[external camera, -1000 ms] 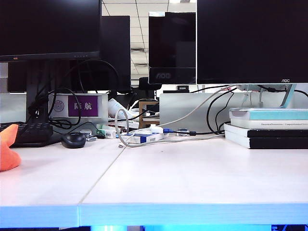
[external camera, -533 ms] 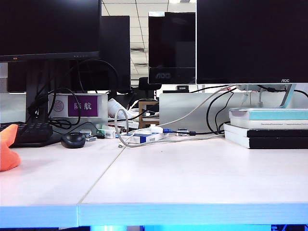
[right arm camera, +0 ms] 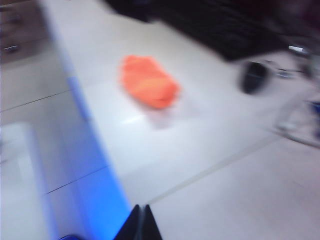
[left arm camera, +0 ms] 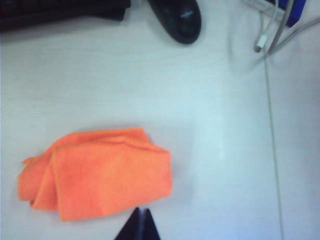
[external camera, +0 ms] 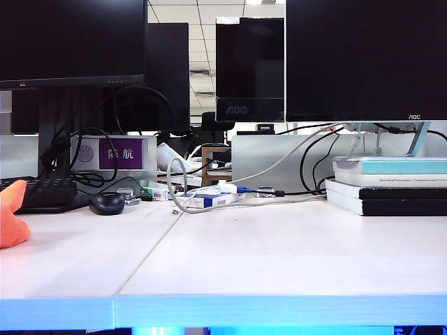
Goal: Wipe the table from left to right using the rag.
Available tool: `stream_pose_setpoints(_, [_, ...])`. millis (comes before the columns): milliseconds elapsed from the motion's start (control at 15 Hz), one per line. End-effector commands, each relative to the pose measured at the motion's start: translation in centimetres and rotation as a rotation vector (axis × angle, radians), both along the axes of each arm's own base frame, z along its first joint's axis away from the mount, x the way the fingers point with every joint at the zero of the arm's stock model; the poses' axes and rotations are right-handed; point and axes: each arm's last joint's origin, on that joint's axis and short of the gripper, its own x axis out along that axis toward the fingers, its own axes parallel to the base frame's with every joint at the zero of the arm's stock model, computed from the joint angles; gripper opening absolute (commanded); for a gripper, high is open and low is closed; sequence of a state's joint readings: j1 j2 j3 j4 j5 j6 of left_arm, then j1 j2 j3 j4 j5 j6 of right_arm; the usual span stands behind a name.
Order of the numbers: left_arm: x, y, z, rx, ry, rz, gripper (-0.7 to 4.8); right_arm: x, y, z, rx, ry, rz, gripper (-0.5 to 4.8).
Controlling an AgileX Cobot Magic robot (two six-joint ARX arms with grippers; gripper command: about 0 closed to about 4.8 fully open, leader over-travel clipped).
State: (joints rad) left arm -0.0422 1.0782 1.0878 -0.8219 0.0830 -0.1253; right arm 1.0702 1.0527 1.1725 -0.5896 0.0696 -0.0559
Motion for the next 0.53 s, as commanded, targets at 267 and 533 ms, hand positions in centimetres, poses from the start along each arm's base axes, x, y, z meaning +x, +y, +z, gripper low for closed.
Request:
stream_pose_setpoints(267, [1.0,0.0,-1.1,0.087,0.072,-0.060,-0.02,-0.1,-0.2,0.6,0.033,-0.020,-0.034,-0.01])
stream_pose_setpoints(533, [4.4,-0.1,-5.6,0.079,0.322,-0.031,2.91,-0.1,-0.2,0.7,0.051,-0.019,-0.015,-0.01])
